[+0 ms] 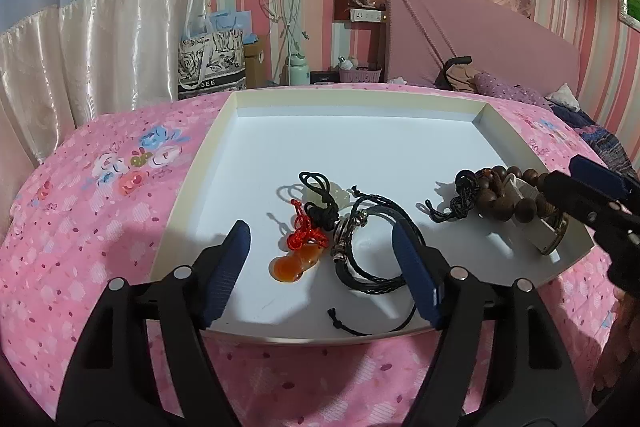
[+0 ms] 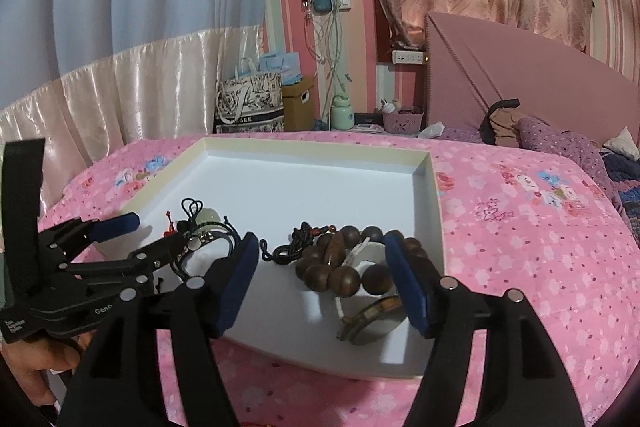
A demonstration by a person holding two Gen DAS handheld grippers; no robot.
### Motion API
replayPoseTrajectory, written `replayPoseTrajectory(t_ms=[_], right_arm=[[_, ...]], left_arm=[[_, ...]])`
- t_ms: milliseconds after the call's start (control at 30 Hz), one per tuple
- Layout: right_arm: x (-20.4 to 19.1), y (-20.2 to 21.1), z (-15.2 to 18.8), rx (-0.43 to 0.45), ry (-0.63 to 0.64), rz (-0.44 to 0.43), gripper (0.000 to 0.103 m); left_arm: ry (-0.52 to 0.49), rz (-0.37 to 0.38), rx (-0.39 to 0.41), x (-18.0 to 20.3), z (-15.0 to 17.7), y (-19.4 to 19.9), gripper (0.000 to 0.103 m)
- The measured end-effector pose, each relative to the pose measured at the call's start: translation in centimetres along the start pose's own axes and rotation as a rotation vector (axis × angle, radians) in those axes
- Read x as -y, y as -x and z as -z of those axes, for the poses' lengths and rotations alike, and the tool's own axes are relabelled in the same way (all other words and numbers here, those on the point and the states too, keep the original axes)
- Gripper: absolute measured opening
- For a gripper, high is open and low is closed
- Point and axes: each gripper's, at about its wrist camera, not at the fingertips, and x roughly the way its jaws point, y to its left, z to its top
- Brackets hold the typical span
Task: Organize jewelry
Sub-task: 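Move both open grippers back to the hair accessories on the bedspread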
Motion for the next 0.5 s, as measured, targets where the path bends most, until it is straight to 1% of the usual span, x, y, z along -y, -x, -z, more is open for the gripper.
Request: replayPoseTrajectory(t_ms=[233, 333, 367, 400, 433, 500], right_arm=[[0.4, 0.5, -0.3, 0.006, -0.01, -0.012, 0.07], [0.9, 0.5, -0.3, -0.001, -0.015, -0.011, 0.07], [1.4, 0.6, -0.4, -0.001, -0.023, -0.006, 0.07], [1.8, 0.7, -0.4, -0.001, -0.032, -0.003, 0.07], [2.5, 0.9, -0.5, -0.007, -0.047, 0.002, 0.07], [3.7, 1.2, -0.8, -0.01, -0.075, 0.011, 0.07]], left_arm=[[-0.003, -0.003, 0.007, 0.0, 0.0, 0.3, 0.077], [-0.003, -0.002, 0.009, -0.1, 0.1, 0.3, 0.082], [-0.003, -0.003, 0.008, -0.1, 0.1, 0.3, 0.085], [-0.003, -0.002, 0.005, -0.1, 0.0, 0.2, 0.09], [0.0, -0.005, -0.002, -0.2, 0.0, 0.2, 0.092], [0.005, -0.009, 0.012, -0.3, -0.2, 0.5, 0.092]])
